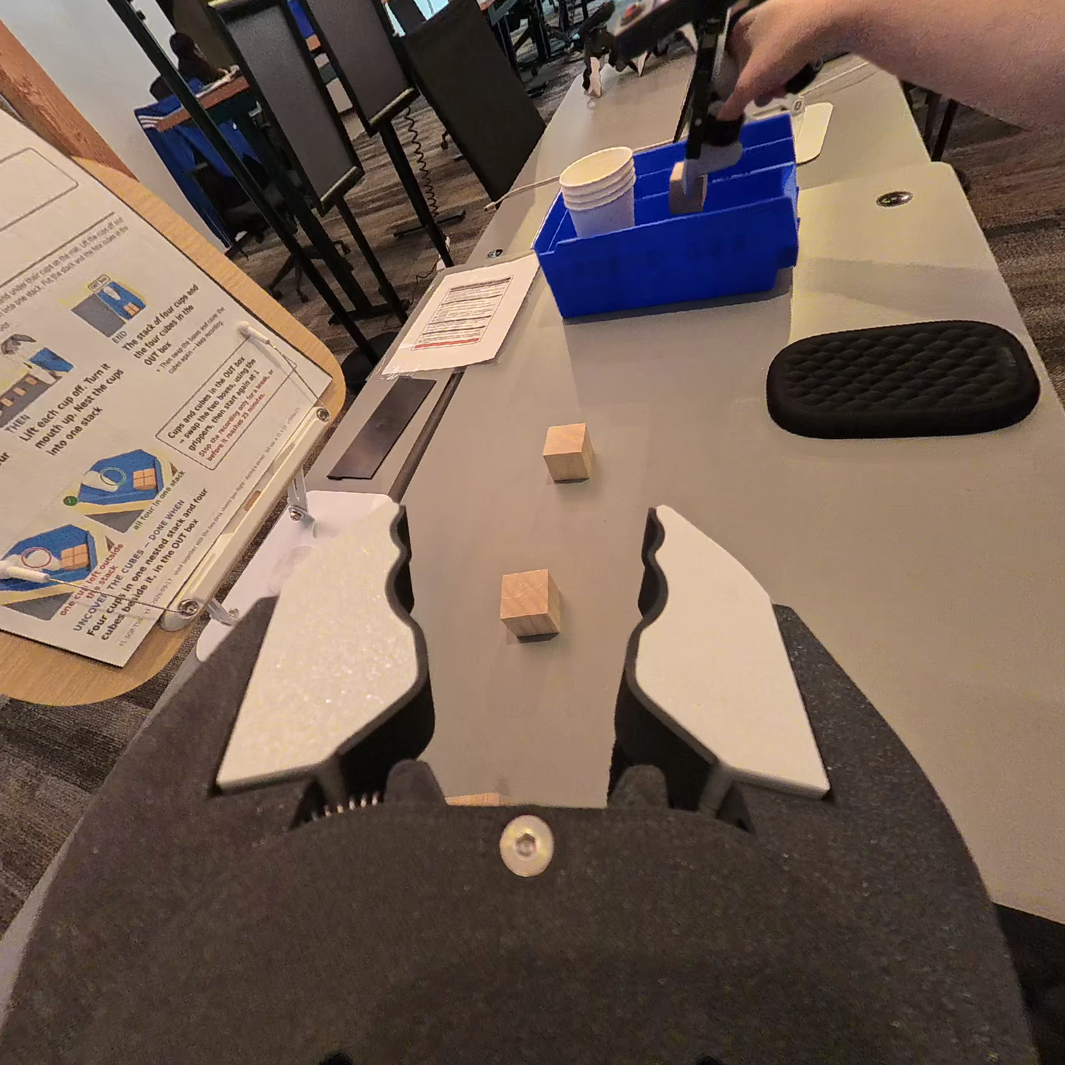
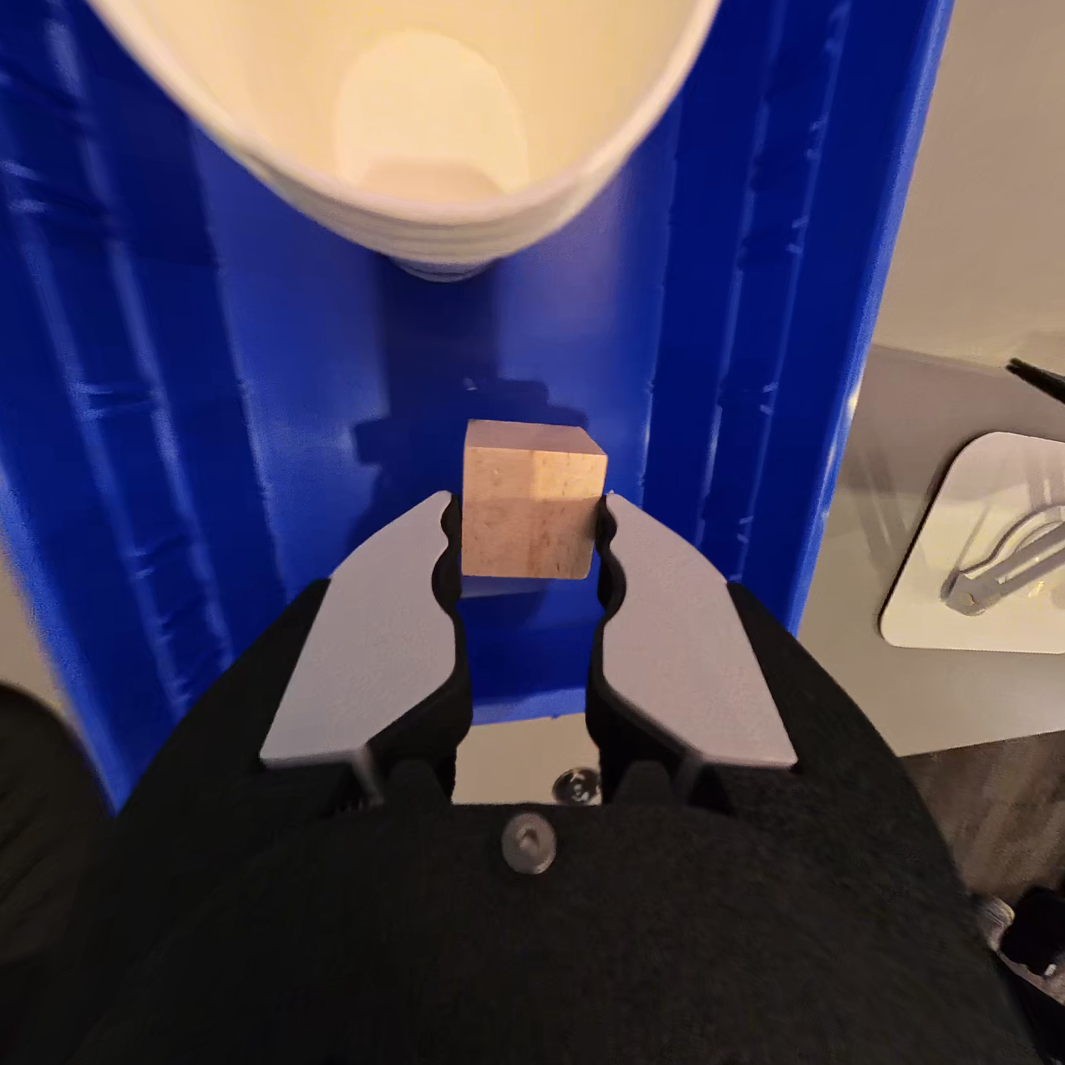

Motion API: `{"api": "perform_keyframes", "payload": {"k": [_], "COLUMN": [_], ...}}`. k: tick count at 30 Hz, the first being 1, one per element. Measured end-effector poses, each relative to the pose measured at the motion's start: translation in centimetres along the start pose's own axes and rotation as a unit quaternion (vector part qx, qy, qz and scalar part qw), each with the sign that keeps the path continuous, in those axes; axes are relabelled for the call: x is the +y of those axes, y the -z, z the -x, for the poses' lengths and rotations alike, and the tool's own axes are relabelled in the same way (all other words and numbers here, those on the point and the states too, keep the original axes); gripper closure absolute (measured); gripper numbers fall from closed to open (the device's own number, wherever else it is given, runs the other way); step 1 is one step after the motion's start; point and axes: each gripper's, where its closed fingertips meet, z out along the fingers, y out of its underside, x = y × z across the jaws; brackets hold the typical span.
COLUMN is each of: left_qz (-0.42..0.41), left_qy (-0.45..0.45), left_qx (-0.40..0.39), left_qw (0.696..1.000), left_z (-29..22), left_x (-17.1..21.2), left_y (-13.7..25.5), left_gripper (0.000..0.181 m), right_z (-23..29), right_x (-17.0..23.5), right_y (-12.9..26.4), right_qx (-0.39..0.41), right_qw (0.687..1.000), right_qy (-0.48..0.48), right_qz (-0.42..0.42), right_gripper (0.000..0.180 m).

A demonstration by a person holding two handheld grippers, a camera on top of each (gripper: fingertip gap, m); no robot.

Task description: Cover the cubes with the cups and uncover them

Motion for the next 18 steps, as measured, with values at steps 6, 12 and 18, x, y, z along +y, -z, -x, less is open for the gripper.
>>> {"api": "perform_keyframes", "payload": {"k": [6, 12, 18], "left_qz": [0.025, 0.049, 0.06], "left_qy": [0.014, 0.014, 0.008], "left_qx": [-0.007, -0.011, -0.011], "left_qw": [1.0, 0.999, 0.998], "left_z": [0.8, 1.0, 0.9], "left_x": [1.3, 2.2, 2.5], "left_y": [-0.7, -1.5, -1.9], "left_gripper": [0.104, 0.103, 0.103], "right_z": [-2.0, -3.0, -3.1], "right_x": [1.0, 0.5, 0.7], "right_y": [-4.0, -5.0, -6.0], "right_qx": [-0.002, 0.012, -0.007], "right_qw": [1.0, 0.999, 0.999], "right_qy": [0.006, 0.018, 0.007], "right_qz": [0.025, 0.035, 0.035], "right_gripper": [0.135, 0.135, 0.135]}}
